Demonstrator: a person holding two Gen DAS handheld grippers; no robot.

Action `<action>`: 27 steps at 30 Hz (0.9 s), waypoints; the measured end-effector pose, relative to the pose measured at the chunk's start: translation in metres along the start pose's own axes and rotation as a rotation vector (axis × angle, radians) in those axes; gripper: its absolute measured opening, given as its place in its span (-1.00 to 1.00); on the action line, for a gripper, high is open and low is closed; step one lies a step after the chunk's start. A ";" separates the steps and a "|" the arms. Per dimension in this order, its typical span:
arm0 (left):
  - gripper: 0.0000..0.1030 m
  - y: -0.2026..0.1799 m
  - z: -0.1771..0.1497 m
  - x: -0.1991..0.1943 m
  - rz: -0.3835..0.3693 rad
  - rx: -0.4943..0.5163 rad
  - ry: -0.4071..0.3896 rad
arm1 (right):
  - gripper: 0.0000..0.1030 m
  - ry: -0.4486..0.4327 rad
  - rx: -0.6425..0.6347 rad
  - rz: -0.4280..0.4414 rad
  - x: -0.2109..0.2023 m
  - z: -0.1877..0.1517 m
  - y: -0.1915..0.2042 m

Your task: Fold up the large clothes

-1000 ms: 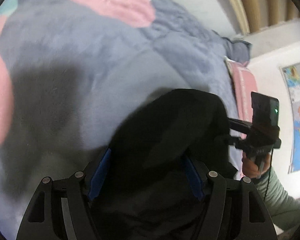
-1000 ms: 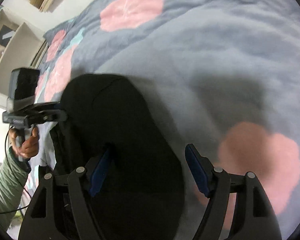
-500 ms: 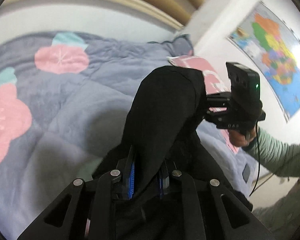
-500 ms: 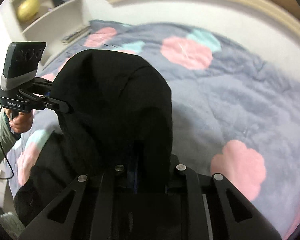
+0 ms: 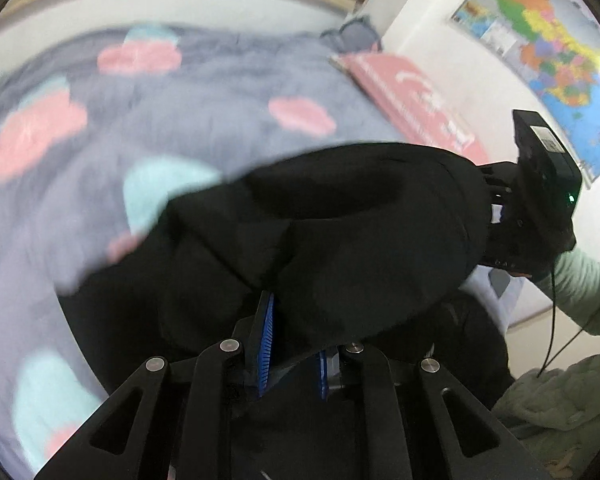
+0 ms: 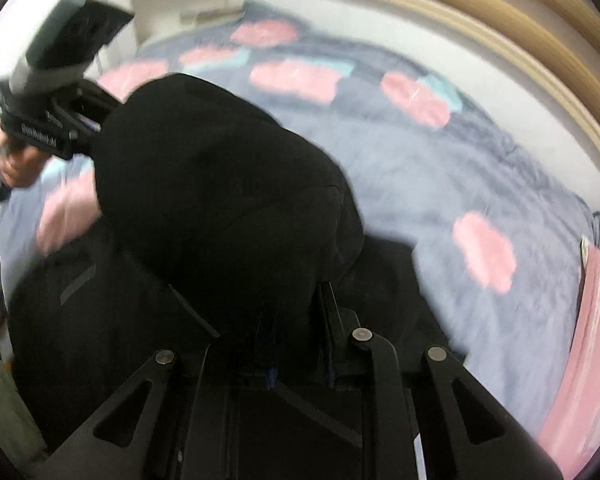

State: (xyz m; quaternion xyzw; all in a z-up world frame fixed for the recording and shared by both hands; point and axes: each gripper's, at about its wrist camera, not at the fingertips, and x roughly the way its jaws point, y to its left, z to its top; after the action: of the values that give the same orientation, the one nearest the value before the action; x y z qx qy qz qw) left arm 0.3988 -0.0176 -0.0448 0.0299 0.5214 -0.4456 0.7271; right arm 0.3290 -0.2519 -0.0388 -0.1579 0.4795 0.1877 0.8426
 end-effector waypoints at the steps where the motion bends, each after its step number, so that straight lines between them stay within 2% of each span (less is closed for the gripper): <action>1: -0.65 0.002 -0.015 0.008 0.005 -0.033 0.011 | -0.55 0.015 0.001 0.001 0.006 -0.007 0.007; 2: -0.65 0.004 -0.025 0.013 0.012 -0.061 0.013 | -0.45 0.031 0.007 -0.001 0.014 -0.019 0.015; 6: -0.63 0.021 -0.065 0.031 -0.022 -0.261 0.003 | -0.41 0.079 0.069 0.018 0.035 -0.050 0.032; 9: -0.63 0.010 -0.082 0.017 -0.013 -0.283 -0.026 | -0.35 0.112 0.108 0.004 0.030 -0.065 0.039; 11: -0.60 0.002 -0.089 0.002 0.022 -0.275 -0.033 | -0.08 0.129 0.136 0.010 0.018 -0.071 0.037; 12: -0.57 0.001 -0.093 -0.007 0.030 -0.280 -0.034 | -0.03 0.131 0.146 0.013 0.013 -0.074 0.036; 14: -0.24 0.003 -0.101 -0.023 0.041 -0.319 -0.047 | 0.10 0.144 0.168 -0.028 -0.004 -0.085 0.024; 15: -0.23 0.006 -0.102 -0.035 0.038 -0.342 -0.077 | 0.10 0.151 0.183 -0.042 -0.010 -0.090 0.017; 18: -0.23 0.003 -0.090 -0.069 -0.013 -0.347 -0.195 | 0.11 0.135 0.281 -0.018 -0.037 -0.099 -0.014; 21: -0.22 -0.014 -0.058 -0.085 -0.062 -0.294 -0.289 | 0.16 0.032 0.399 0.050 -0.064 -0.081 -0.037; 23: -0.10 -0.025 -0.034 -0.079 -0.102 -0.269 -0.330 | 0.23 -0.062 0.450 0.121 -0.072 -0.056 -0.043; 25: -0.07 -0.029 -0.020 -0.059 -0.137 -0.264 -0.325 | 0.25 -0.101 0.479 0.157 -0.064 -0.035 -0.039; 27: -0.07 -0.028 -0.017 -0.024 -0.129 -0.283 -0.258 | 0.25 -0.074 0.505 0.179 -0.035 -0.017 -0.033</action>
State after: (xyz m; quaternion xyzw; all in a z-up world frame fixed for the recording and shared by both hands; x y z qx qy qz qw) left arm 0.3662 -0.0112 -0.0216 -0.1631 0.4823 -0.4138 0.7547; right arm 0.3151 -0.2940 -0.0137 0.1073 0.4921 0.1414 0.8523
